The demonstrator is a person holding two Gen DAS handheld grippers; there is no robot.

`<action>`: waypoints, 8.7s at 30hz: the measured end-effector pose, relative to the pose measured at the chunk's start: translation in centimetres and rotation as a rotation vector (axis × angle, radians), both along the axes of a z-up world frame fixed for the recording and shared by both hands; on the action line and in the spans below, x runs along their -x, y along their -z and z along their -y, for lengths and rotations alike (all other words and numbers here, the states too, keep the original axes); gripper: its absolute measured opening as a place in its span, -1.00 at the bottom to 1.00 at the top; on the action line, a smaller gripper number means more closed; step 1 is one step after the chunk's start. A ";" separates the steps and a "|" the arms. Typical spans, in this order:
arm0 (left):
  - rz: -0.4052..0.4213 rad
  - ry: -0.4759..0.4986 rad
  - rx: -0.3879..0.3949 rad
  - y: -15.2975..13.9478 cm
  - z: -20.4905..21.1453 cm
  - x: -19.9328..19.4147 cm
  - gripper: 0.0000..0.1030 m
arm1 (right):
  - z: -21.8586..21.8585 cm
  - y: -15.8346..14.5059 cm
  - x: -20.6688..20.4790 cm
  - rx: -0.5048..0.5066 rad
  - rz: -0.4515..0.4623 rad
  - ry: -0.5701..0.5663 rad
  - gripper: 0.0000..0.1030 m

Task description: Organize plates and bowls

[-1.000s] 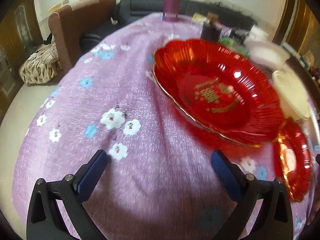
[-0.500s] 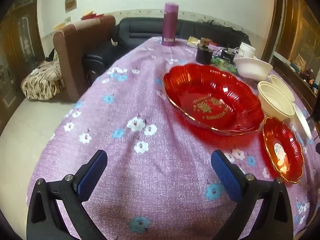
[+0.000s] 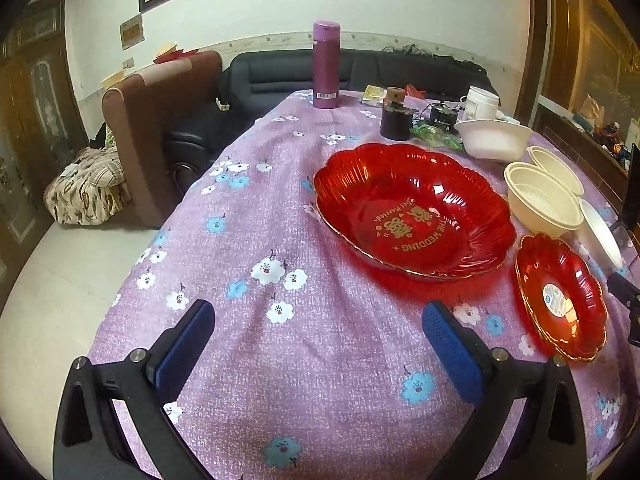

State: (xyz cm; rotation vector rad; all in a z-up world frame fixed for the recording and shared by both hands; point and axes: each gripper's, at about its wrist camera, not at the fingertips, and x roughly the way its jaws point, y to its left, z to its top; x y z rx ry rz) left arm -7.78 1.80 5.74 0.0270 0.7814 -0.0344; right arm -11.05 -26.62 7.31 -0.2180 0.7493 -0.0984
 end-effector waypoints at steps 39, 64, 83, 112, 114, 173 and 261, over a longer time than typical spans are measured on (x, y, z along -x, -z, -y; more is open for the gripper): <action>-0.177 0.114 0.091 -0.9 -2.1 -12.6 0.17 | -1.6 -0.7 -10.5 -0.595 -0.245 -0.125 -0.07; -0.211 0.120 0.077 0.0 -1.8 -15.4 0.18 | -1.7 0.8 -14.4 -0.679 -0.315 -0.136 -0.11; -0.199 0.112 0.077 2.2 -0.4 -14.9 -0.63 | -4.2 3.8 -15.2 -0.569 -0.332 -0.138 -0.70; -0.157 -0.024 0.163 1.3 -6.9 -3.0 -0.48 | -9.2 2.7 -8.3 -0.645 -0.362 -0.342 -0.67; -0.161 -0.026 0.158 1.5 -7.2 -2.6 -0.48 | -9.6 2.8 -8.1 -0.638 -0.365 -0.357 -0.67; -0.126 0.400 0.110 -3.3 17.1 0.5 -0.09 | 10.9 3.8 0.9 -0.777 -0.149 -0.019 -0.33; -0.195 0.414 0.021 1.6 19.7 -0.2 -0.38 | 11.7 5.6 1.3 -0.714 -0.172 0.057 -0.68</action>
